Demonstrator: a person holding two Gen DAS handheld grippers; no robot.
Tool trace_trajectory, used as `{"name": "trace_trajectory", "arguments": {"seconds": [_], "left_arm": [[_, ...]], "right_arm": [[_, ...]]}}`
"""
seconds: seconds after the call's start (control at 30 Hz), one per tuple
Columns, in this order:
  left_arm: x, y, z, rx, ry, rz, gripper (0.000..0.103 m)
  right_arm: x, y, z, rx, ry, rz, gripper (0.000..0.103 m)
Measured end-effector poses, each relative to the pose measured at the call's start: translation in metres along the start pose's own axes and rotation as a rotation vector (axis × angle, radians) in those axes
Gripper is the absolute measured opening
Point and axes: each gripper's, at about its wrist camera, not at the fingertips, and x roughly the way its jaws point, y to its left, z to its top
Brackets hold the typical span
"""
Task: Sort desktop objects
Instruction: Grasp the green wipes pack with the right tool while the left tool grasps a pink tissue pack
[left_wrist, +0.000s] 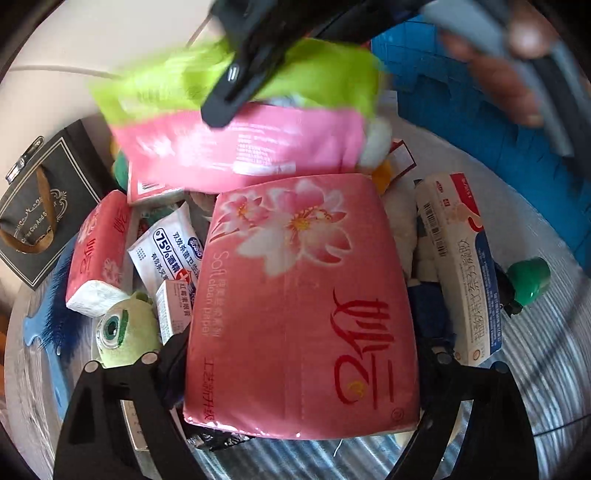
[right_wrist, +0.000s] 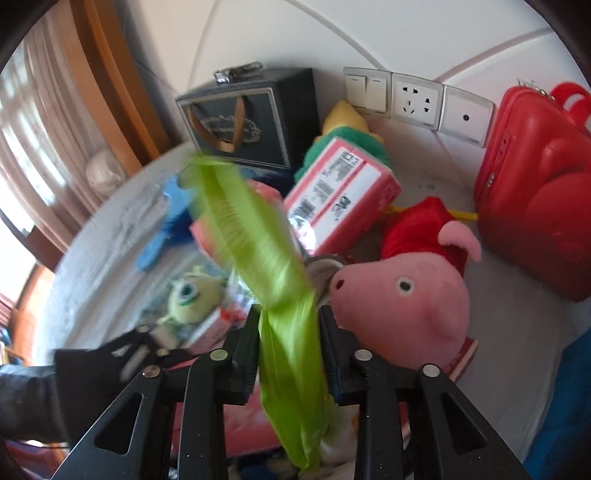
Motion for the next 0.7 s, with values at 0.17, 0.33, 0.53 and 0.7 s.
{"name": "trace_trajectory", "arguments": {"seconds": [0.17, 0.33, 0.53, 0.7], "left_arm": [[-0.003, -0.002, -0.005, -0.031, -0.001, 0.021, 0.088], [-0.007, -0.001, -0.006, -0.064, -0.007, 0.042, 0.087], [-0.037, -0.001, -0.011, -0.089, -0.057, 0.072, 0.086], [-0.078, 0.003, -0.006, -0.115, -0.126, 0.114, 0.086]], "right_arm": [[0.031, -0.005, 0.012, -0.03, 0.041, -0.046, 0.015], [0.025, -0.002, 0.013, 0.022, 0.013, 0.075, 0.01], [-0.032, 0.012, 0.007, 0.054, -0.132, 0.111, 0.01], [-0.094, 0.007, -0.001, 0.166, -0.261, 0.157, 0.01]]}}
